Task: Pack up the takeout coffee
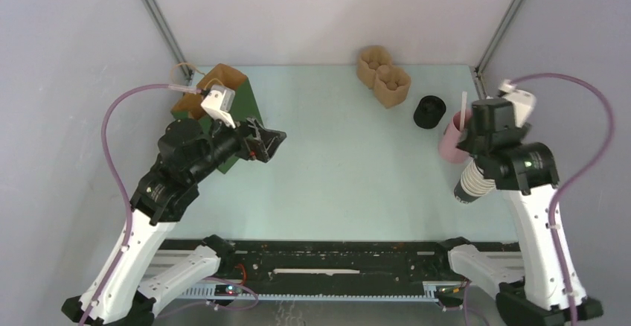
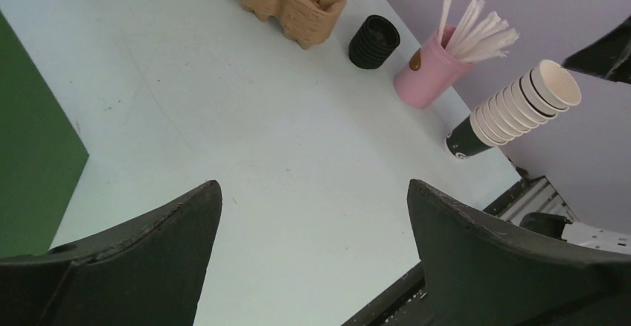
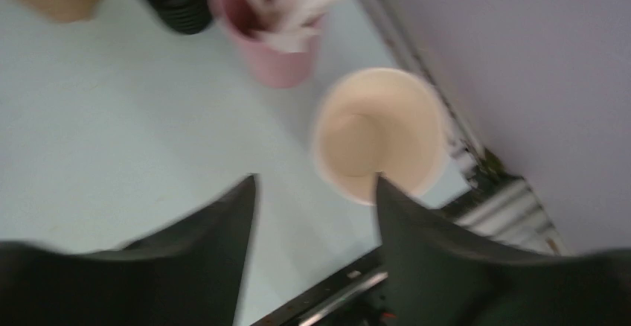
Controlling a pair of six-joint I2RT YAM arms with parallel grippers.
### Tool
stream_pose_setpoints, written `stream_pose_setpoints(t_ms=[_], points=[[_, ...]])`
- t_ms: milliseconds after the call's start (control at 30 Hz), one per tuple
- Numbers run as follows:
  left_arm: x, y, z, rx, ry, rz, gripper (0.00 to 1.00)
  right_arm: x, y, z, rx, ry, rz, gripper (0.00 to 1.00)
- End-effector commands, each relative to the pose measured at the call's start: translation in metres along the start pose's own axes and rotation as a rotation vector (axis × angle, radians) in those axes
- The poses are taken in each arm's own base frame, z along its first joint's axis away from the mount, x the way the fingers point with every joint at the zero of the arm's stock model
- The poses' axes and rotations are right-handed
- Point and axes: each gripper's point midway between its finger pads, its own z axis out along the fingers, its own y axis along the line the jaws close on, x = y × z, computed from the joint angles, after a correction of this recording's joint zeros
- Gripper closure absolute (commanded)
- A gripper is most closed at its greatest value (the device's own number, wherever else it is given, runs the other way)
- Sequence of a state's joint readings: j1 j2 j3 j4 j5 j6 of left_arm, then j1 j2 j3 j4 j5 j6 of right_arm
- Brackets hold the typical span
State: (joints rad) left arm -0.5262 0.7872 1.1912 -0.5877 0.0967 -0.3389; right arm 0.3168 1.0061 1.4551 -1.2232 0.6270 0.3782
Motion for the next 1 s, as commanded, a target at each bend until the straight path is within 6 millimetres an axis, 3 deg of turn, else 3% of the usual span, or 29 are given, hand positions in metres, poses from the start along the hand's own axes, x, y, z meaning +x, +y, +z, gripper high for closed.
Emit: stream_pose_setpoints(t_ms=[0,167,267,367,533,967], points=[[-0.003,-0.018,0.003,0.108,-0.025,0.026,0.00,0.013,-0.050,-0.005,0.140,0.055,0.170,0.44],[0.003,-0.024,0.003,0.153,-0.017,0.021,0.00,0.020,-0.048,0.011,0.087,0.105,0.241,0.57],[0.007,-0.025,0.001,0.162,-0.013,0.023,0.00,0.017,-0.038,0.015,0.035,0.101,0.237,0.55],[0.011,-0.025,-0.001,0.172,-0.009,0.024,0.00,0.020,-0.040,0.024,0.054,0.104,0.197,0.51],[0.016,-0.022,-0.001,0.163,-0.007,0.029,0.00,0.028,-0.038,0.044,0.087,0.152,0.161,0.52],[0.021,-0.022,-0.004,0.170,-0.006,0.031,0.00,0.023,-0.045,0.057,0.155,0.131,0.119,0.69]])
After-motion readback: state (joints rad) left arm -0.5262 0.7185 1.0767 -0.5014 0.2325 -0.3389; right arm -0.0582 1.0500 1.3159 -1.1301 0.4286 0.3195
